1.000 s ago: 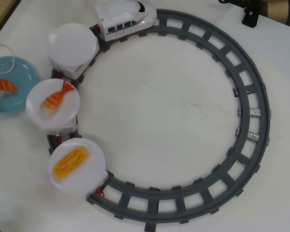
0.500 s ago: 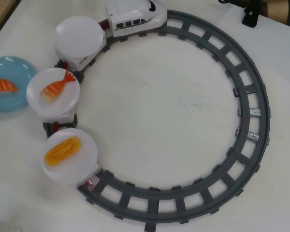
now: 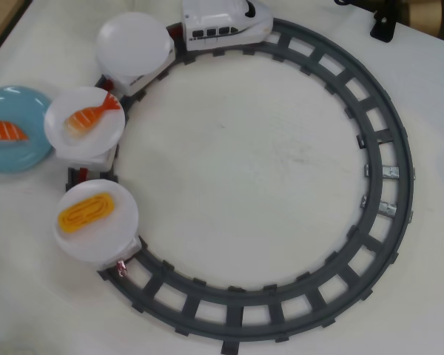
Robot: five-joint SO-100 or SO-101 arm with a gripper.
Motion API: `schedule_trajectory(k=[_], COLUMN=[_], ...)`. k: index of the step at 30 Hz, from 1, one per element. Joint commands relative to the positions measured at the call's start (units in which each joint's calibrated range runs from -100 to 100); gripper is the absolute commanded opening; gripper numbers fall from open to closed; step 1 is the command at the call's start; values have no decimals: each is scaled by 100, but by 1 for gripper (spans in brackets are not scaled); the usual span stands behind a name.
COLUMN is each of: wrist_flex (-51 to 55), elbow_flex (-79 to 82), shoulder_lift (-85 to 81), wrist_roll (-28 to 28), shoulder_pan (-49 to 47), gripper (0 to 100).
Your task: Pick up the sushi from the Shinkansen and put it on the blue dish
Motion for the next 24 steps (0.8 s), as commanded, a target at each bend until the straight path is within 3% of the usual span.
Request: schedule_trajectory(k=[1, 4, 8, 24], wrist_flex=[795, 1601, 1839, 2238], elbow_flex=[187, 232, 305, 665], shoulder_lift=[-1111, -1775, -1758, -1725], wrist_roll=[-49, -33, -49, -39], shoulder_pan=[-496, -989, -1640, -1684], gripper=[4, 4, 4, 3])
